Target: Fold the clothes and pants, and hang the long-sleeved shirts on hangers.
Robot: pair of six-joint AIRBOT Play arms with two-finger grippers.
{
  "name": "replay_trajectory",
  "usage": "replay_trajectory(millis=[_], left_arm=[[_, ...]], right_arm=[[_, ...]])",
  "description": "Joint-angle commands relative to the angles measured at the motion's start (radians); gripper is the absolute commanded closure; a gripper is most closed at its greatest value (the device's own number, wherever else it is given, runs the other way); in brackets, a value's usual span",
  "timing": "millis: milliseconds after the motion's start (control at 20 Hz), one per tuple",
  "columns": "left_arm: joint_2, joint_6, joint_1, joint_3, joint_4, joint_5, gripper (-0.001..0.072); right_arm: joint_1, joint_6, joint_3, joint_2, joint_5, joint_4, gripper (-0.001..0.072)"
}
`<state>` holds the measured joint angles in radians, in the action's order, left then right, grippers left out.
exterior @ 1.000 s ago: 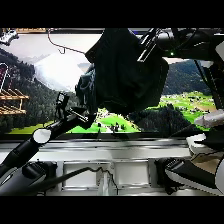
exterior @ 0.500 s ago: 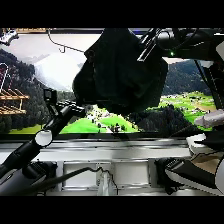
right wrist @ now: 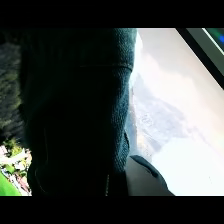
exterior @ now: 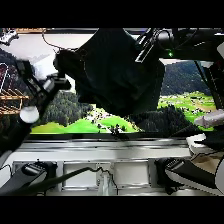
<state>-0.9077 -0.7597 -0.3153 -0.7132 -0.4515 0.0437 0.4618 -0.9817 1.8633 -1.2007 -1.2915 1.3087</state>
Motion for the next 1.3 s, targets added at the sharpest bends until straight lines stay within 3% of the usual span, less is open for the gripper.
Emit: replay_trajectory(millis=[0, 150, 500, 650, 1000, 1250], left_arm=[[-0.118, -0.001, 0.156, -0.17, 0.012, -0.204, 0.0682], [-0.169, -0.003, 0.219, -0.258, 0.019, -0.326, 0.0683], [-0.127, -0.003, 0.225, -0.302, 0.018, -0.328, 0.0682], [-0.109, 0.001, 0.225, -0.33, 0.018, -0.325, 0.0682], [-0.067, 0.039, 0.224, -0.531, 0.018, -0.329, 0.0683], [0.029, 0.053, 0.224, -0.599, 0.013, -0.463, 0.0683]], right_arm=[[0.0, 0.005, 0.0, 0.002, -0.002, -0.005, 0.0663], [0.0, 0.006, 0.0, 0.001, -0.002, 0.044, 0.0663], [0.0, 0.01, 0.0, -0.003, -0.008, 0.222, 0.0663], [0.0, 0.059, 0.0, -0.007, -0.064, 0.253, 0.0663], [0.0, 0.059, 0.0, -0.017, -0.143, 0.39, 0.0664], [-0.001, 0.052, -0.007, -0.032, -0.144, 0.444, 0.0664]])
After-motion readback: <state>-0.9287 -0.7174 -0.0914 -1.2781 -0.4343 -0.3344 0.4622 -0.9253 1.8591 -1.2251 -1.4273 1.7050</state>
